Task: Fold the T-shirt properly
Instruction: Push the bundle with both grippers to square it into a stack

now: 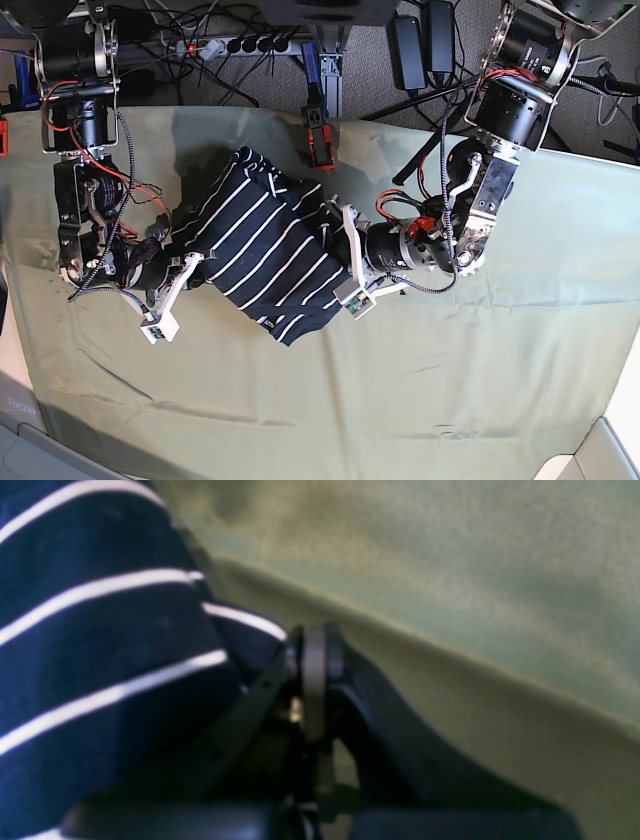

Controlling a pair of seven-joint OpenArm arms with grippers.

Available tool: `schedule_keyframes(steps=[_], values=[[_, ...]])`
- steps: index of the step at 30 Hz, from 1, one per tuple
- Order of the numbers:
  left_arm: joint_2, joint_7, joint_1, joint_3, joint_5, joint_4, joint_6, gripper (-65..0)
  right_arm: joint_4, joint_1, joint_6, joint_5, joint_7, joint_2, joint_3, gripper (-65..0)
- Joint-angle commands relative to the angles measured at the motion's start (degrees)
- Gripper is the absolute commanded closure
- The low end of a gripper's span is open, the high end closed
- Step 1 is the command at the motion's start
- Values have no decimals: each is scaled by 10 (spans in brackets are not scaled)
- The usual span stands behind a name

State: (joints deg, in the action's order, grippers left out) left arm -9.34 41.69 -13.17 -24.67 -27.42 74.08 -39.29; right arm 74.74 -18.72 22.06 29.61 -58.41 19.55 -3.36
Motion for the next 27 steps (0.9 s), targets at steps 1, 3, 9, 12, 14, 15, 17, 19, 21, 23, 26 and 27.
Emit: schedule_keyframes(steps=[1,3,9,12,14,15,17,19,21,23,26,27], values=[[3,-17,-13,2,-9,8,-7,0,10,-14,37,9,7,7,3,0],[3,-17,-13,2,-10,8,-7,0,10,-14,37,9,7,7,3,0],[3,-16,-13,2,-10,8,-7,0,10,-14,37,9,-4,7,3,0],[3,-16,-13,2,-9,8,-7,0,10,-14,37,9,-6,8,3,0],[3,-16,-13,2,-9,8,-7,0,10,-14,37,9,-6,7,3,0],[3,-16,-14,2,-9,8,-7,0,10,-14,37,9,-6,7,3,0],[3,-16,-17,2,-8,8,-7,0,10,-14,37,9,-10,7,3,0],[3,-16,-23,2,-5,8,-7,0,10,-14,37,13,-15,8,3,0],[3,-16,-31,2,-5,7,-7,0,10,-13,37,16,-17,8,3,0],[3,-16,-41,2,-5,4,-7,0,13,-9,37,15,-17,8,3,0],[7,-16,-56,2,-2,-16,-7,0,29,10,37,15,-17,8,3,0],[11,-16,-63,3,0,-30,-7,0,38,18,37,15,-16,8,3,0]])
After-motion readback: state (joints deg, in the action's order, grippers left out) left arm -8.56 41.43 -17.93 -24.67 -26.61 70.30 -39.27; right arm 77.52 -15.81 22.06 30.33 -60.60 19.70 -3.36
